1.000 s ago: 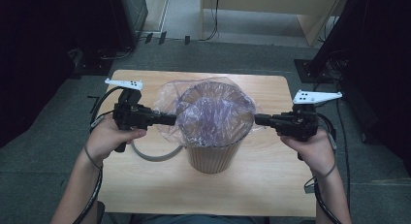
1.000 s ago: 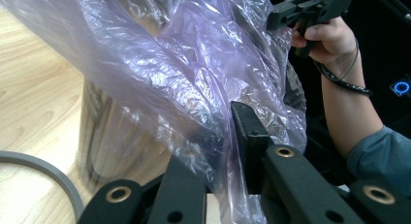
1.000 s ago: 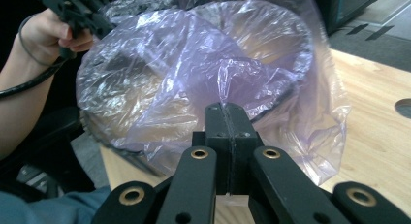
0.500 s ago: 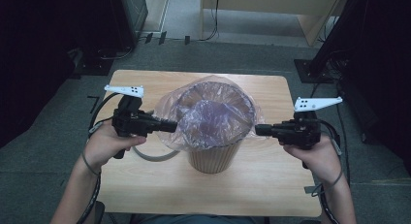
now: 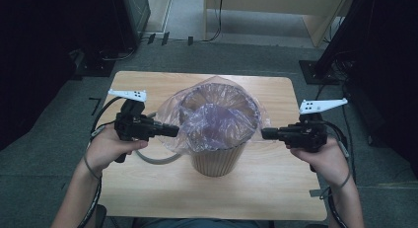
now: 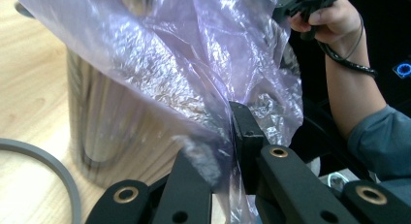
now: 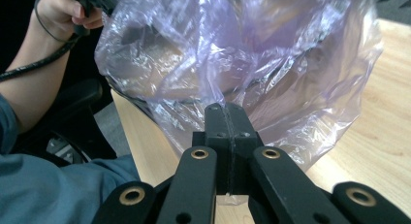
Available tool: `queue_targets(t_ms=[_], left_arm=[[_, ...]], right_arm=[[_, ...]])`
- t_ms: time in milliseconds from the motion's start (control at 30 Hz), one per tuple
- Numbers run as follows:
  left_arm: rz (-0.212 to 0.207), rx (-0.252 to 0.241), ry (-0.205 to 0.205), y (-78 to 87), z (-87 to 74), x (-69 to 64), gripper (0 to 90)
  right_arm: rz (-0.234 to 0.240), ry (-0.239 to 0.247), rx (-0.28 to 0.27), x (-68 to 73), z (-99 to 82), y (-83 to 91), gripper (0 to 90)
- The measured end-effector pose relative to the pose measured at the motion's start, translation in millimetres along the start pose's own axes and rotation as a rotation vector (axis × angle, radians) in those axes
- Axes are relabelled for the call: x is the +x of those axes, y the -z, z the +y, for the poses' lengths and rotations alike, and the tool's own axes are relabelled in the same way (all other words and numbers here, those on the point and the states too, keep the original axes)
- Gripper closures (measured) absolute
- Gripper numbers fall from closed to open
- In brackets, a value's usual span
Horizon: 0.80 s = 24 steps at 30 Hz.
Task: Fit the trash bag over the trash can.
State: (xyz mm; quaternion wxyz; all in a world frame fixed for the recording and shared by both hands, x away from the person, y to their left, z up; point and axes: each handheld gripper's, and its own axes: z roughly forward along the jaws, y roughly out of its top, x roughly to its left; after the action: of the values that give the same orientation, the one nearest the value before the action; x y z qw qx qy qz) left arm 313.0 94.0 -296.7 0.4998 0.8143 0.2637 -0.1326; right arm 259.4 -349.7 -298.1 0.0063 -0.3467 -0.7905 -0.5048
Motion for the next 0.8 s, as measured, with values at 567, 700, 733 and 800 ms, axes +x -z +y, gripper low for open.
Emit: queue_targets(t_ms=[567, 700, 733, 800], left_arm=[[-0.022, -0.058, 0.007, 30.8, 1.3, -7.0, 89.7], [-0.002, -0.004, 0.028, 17.7, -2.7, 1.8, 89.6], [0.009, 0.008, 0.032, 14.8, -3.6, 4.2, 89.5], [0.01, 0.025, 0.041, 9.5, -5.4, 8.5, 89.4]], right_arm=[[-0.002, 0.027, -0.105, 13.7, 4.6, 46.1, 90.0], [0.019, 0.008, -0.061, 5.0, 0.7, 36.0, 90.0], [0.026, -0.008, -0.043, 1.1, -1.1, 31.2, 90.0], [0.038, -0.028, -0.015, -5.5, -4.2, 22.7, 90.0]])
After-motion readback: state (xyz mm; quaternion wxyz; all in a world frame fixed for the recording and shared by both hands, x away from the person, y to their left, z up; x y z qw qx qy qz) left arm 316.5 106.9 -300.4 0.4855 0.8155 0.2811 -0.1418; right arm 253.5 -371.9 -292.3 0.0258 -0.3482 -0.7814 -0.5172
